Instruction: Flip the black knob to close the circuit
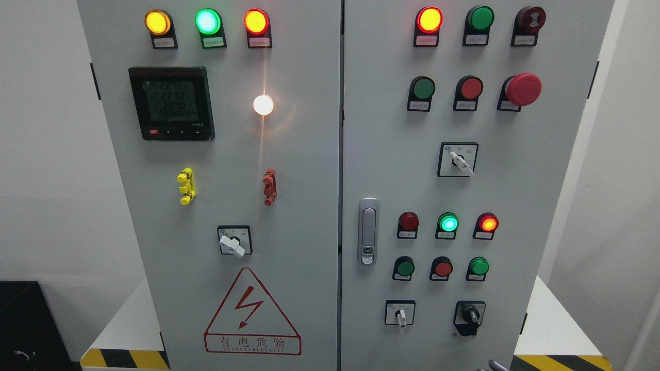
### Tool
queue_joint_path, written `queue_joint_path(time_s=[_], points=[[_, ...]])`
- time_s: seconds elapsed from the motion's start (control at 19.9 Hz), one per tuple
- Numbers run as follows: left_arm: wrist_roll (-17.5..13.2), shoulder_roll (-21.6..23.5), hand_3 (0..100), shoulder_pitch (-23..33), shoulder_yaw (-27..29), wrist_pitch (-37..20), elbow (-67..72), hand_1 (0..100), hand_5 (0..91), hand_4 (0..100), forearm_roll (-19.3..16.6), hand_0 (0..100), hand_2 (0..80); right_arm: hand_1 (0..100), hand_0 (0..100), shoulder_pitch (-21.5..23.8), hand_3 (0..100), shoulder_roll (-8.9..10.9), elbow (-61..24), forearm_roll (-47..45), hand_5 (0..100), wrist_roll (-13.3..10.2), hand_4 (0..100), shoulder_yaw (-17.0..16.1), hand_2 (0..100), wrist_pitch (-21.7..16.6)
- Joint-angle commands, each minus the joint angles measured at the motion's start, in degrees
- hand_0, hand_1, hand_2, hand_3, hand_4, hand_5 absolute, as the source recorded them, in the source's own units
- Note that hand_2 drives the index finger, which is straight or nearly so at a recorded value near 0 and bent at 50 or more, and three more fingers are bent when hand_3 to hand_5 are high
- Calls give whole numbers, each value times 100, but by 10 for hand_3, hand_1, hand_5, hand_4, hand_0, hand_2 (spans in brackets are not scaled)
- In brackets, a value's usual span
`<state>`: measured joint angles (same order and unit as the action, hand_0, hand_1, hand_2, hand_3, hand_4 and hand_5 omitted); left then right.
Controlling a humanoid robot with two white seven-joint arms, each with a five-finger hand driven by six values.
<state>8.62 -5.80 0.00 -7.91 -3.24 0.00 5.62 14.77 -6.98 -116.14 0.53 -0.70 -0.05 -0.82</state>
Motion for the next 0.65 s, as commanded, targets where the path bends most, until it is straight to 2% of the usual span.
queue_joint_path(time_s=[0.0,0.15,0.3,0.45,0.6], points=[[-1,0,0,132,0,-1,-167,556,0,0,0,120,0,0,0,123,75,3,-40,-625,0,325,19,137,2,-58],[-1,0,0,132,0,-1,-167,556,0,0,0,120,0,0,0,123,25,-5,-23,-633,0,351,0,137,0,-119],[-1,0,0,123,0,-1,-167,556,0,0,0,120,0,0,0,123,0,-5,56,-773,0,351,0,137,0,-383],[-1,0,0,132,0,-1,-167,556,0,0,0,120,0,0,0,140,0,3,56,-880,0,527,0,119,0,-383],[-1,0,0,132,0,-1,-167,556,0,0,0,120,0,0,0,202,0,3,65,-888,0,536,0,128,0,-383]])
